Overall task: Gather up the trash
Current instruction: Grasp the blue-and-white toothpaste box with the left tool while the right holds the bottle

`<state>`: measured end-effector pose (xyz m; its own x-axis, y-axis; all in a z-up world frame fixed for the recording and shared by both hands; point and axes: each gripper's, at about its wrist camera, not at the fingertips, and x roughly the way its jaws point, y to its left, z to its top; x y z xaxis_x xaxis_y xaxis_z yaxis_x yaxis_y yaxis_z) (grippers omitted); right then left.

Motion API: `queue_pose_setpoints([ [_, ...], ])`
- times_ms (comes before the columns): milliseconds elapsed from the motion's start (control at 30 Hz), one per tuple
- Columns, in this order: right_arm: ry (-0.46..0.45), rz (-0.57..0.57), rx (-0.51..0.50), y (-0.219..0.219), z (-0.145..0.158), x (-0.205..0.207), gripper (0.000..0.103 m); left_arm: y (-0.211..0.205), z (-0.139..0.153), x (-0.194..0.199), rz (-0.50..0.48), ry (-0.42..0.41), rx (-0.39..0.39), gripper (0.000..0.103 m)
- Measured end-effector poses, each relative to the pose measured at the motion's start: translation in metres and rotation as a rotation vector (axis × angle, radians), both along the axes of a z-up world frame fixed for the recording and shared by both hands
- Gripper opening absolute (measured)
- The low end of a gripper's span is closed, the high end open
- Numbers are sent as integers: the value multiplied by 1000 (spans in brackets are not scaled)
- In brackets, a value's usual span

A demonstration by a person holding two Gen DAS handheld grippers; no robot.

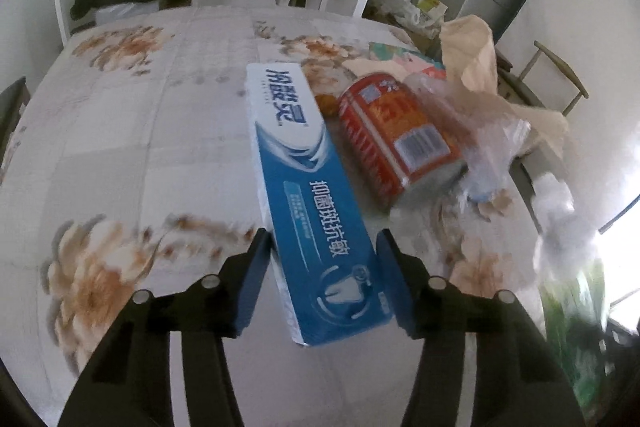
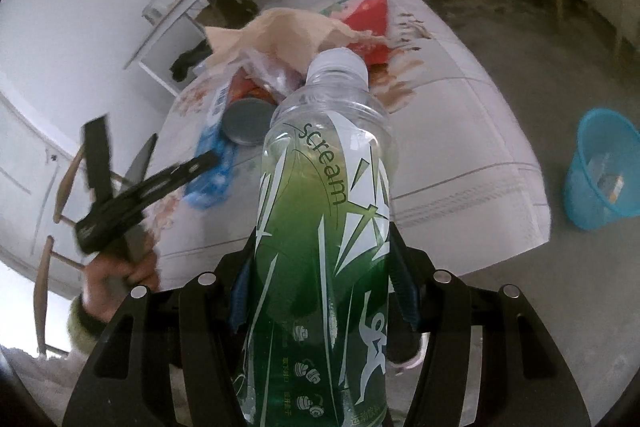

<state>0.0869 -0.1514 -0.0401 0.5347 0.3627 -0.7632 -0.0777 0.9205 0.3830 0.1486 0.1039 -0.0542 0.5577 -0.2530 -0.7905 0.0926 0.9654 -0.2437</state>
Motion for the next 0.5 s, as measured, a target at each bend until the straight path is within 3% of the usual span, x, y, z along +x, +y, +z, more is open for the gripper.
queue_pose_setpoints([
  [233,26,-57,15,-8,-9,7,55,21,3,-67,-44,66,-52,52],
  [367,53,-68,29,-9,-15,13,56,32,7,-78,-29,68,-138,56],
  [433,70,-76,37,-9,-18,15,57,33,11,-74,-2,48,-126,64],
  [500,79,-76,55,-9,-20,17,59,32,14,-65,6,31,-108,65],
])
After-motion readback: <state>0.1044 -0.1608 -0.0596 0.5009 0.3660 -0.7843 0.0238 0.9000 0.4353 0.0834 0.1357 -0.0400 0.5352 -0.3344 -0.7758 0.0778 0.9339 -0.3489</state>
